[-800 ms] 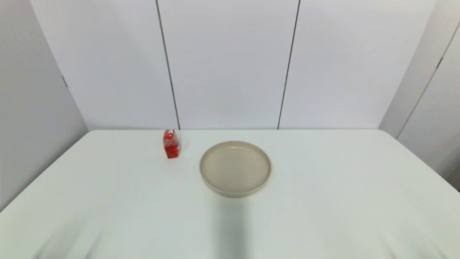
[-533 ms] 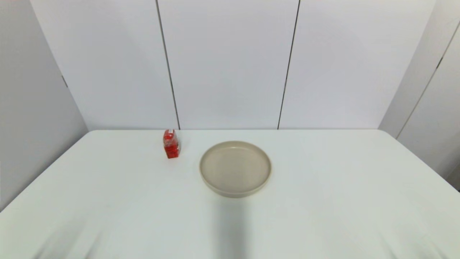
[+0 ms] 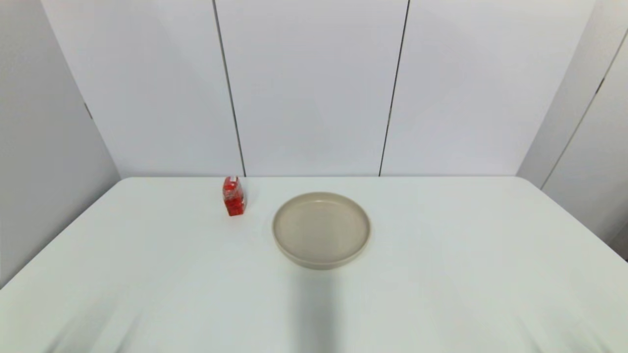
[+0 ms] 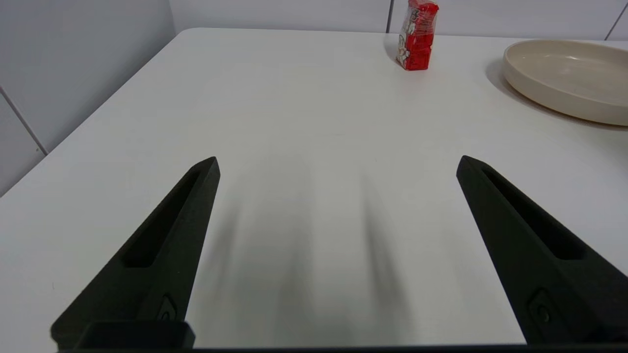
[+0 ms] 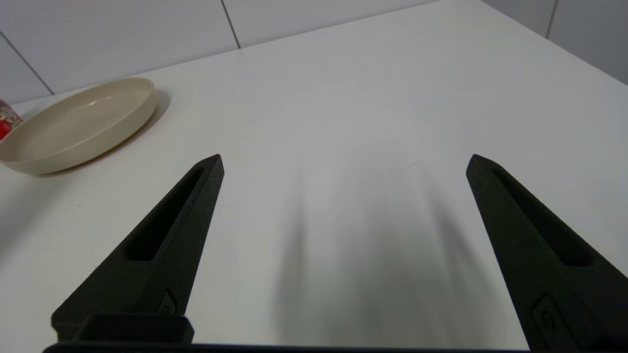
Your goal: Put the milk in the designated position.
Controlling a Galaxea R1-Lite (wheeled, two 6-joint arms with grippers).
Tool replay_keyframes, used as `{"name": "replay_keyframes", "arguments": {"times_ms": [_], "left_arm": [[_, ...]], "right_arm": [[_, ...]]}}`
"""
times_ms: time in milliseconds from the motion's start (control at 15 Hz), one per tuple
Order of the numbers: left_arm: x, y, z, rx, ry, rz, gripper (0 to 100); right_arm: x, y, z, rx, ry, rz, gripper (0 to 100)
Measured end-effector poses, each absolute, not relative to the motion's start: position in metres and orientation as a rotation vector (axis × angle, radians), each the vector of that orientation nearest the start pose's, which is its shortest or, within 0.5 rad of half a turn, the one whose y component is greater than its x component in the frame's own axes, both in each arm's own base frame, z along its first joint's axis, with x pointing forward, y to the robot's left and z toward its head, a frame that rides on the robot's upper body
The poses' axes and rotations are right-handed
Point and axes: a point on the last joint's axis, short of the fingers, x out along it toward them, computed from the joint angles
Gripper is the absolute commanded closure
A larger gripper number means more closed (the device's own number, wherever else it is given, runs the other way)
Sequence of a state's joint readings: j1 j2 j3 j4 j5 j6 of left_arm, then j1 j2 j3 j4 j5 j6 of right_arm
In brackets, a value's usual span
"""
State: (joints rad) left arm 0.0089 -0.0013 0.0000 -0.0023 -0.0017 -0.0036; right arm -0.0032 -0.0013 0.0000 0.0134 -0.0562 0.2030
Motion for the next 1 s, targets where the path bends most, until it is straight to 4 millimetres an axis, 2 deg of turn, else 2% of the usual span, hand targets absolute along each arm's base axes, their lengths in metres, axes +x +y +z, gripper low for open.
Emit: {"name": "replay_keyframes", "arguments": {"times_ms": [1000], "left_arm": [[-0.0229, -0.0003, 0.0757, -0.005, -0.004, 0.008, 0]], "right_arm": [[-0.0229, -0.0012, 0.0741, 0.203, 0.006, -0.061, 0]]}}
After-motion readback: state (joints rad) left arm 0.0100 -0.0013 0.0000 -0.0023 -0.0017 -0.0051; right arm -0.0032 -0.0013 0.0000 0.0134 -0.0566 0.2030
